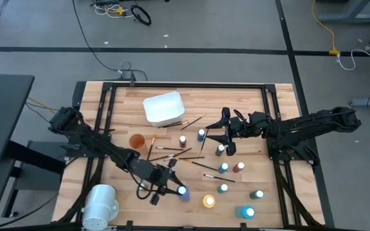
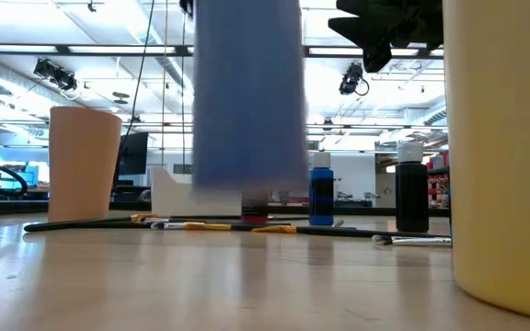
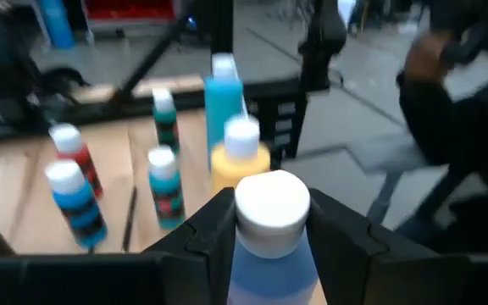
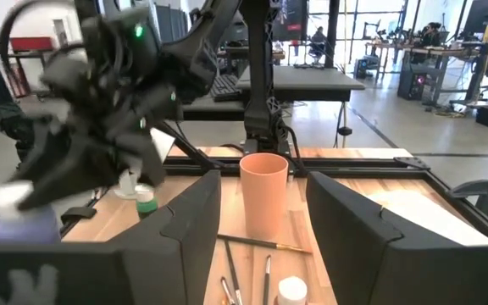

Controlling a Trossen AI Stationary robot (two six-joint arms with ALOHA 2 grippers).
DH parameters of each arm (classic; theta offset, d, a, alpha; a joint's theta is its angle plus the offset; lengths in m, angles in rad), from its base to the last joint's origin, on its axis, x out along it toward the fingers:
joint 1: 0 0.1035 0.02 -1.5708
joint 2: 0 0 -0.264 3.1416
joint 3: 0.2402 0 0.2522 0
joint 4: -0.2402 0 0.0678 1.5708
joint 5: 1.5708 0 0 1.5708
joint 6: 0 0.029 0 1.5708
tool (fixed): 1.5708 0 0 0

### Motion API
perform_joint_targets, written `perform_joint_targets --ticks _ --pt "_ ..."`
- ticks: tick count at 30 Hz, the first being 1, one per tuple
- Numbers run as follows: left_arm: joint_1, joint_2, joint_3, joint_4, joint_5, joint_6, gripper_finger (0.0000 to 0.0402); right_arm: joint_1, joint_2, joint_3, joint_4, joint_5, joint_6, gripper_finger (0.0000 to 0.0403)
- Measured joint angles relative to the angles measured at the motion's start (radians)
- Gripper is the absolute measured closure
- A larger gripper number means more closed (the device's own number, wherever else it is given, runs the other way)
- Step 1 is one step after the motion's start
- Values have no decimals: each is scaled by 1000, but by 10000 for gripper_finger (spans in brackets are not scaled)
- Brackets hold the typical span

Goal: Pick & Place Paint Supplies
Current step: Put the large blue paint bottle into the white bin

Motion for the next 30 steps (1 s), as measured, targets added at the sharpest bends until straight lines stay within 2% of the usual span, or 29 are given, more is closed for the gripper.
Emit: perform_joint_targets --ticks 4,12,16,19,25,30 --pt "5 -117 0 -73 -116 -33 274 0 0 0 12 0 0 223" --pt "54 -399 0 -385 -513 16 270 0 0 0 16 0 0 223" --pt "130 -499 0 -485 -647 15 273 0 0 0 20 0 0 223" --pt "223 -550 0 -539 -673 9 274 0 0 0 21 0 0 223" --pt "433 -574 -2 -682 -648 -32 270 0 0 0 21 0 0 223" --pt "593 -573 -82 -683 -602 -60 273 0 0 0 19 -2 0 223"
